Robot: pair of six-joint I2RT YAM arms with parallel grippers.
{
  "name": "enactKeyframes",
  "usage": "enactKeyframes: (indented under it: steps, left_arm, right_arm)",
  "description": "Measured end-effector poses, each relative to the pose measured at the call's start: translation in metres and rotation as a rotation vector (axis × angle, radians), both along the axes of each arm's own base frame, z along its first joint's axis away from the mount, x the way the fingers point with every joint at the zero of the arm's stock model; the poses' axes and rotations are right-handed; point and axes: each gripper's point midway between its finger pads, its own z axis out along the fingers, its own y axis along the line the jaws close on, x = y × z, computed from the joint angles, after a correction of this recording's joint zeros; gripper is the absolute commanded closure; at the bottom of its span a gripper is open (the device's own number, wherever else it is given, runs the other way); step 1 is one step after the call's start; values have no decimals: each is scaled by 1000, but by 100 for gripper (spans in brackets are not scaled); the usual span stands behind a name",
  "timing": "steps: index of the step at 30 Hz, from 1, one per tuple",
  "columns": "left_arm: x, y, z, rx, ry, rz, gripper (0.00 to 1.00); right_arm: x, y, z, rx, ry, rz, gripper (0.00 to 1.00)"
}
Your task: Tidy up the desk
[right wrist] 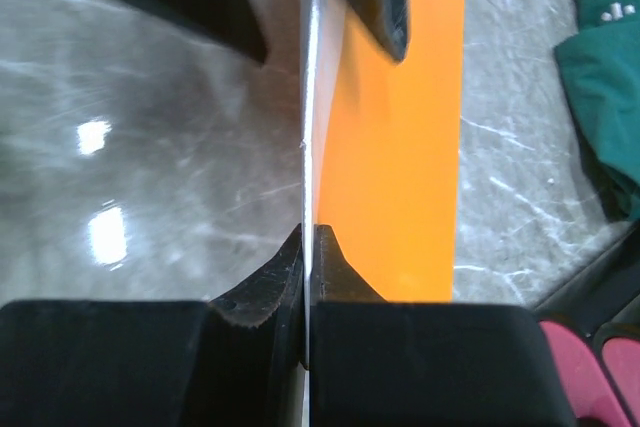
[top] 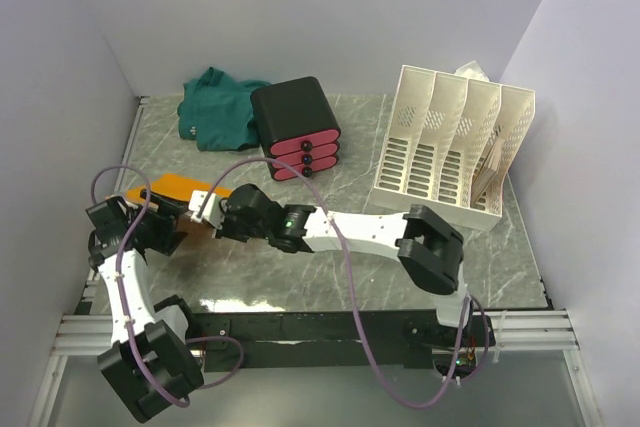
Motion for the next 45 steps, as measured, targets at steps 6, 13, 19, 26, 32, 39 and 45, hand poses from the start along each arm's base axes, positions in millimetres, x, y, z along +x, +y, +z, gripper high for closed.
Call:
enactKeyframes:
  steps: [6, 13, 19, 26, 32, 39, 45]
  left_arm:
    - [2, 5, 6, 9, 13, 16, 89]
    - [-8, -20, 18, -89, 10, -66, 99]
    - [11, -7, 82, 71, -150, -122, 99]
    - [30, -30, 195, 268, -507, -321, 99]
    - [13, -92, 252, 302, -762, -621, 99]
    - [-25, -160, 294, 243, -1022, -901, 99]
    - [-52, -222, 301, 129, -1117, -1100, 99]
  right_arm:
    - [-29, -19, 8, -8, 51, 72, 100]
    - [-66, -39, 11, -62, 106, 230, 44]
    - [-104, -93, 48, -141, 137, 443, 0]
    - [-43, -200, 121, -77, 77, 313, 0]
    - [15, -289, 168, 78, 64, -33, 0]
    - [14, -353, 218, 357, 123, -313, 0]
    - [11, -359, 256, 592, 282, -334, 0]
